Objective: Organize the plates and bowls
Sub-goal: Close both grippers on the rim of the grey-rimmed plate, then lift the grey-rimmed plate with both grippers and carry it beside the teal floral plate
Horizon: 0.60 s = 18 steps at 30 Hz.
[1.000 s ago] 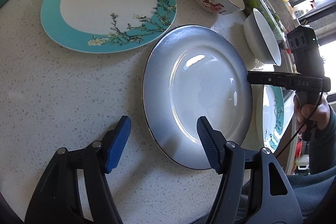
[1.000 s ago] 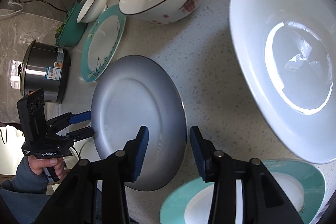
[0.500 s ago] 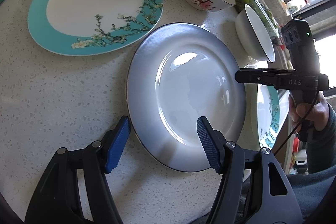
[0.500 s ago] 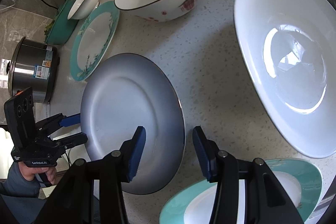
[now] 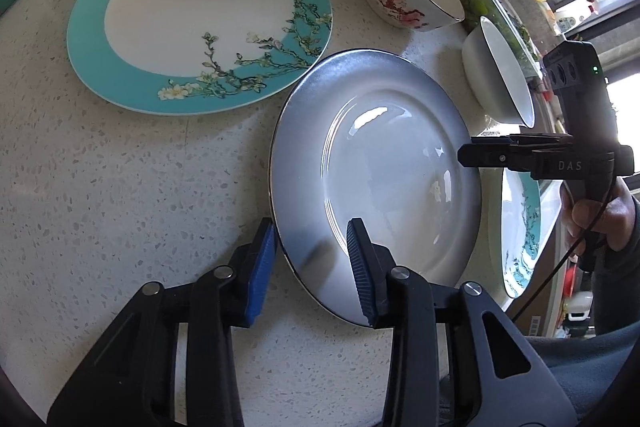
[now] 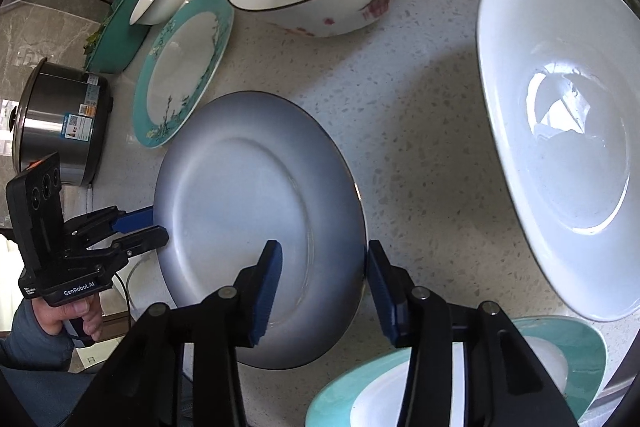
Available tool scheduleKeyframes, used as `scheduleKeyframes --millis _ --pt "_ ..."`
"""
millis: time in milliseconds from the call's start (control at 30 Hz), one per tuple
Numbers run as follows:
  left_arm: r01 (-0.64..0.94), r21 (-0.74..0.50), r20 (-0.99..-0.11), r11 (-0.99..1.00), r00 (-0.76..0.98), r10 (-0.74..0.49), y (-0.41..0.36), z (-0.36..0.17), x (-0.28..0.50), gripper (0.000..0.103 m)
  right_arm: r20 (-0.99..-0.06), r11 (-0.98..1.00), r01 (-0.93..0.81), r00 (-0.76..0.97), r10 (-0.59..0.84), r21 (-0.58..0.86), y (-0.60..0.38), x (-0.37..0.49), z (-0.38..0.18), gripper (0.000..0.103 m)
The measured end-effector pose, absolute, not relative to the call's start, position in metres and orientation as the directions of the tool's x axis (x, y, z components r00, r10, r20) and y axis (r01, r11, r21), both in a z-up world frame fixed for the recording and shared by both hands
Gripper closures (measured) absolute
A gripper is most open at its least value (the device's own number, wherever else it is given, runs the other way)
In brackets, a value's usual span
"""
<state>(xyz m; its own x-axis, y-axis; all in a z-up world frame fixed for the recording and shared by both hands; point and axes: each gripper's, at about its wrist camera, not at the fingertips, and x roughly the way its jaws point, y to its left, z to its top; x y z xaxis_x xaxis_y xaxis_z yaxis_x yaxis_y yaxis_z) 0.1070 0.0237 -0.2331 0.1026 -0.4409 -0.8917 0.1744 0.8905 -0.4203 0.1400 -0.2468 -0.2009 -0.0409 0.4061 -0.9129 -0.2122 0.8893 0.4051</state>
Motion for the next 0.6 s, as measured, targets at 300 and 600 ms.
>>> scheduleKeyframes --millis 300,600 --pt "0.140 -0.398 -0.905 0.907 0.103 -0.413 0.0295 -0.2328 0.1090 0.083 -0.924 0.904 -0.194 -0.045 0.379 0.380 -0.2522 0.1407 -0.2037 0.078" --pt "0.125 -0.376 -0.915 0.918 0.108 -0.390 0.0291 -0.2297 0.1091 0.083 -0.923 0.905 -0.187 -0.041 0.382 0.382 -0.2527 0.1385 -0.2032 0.078"
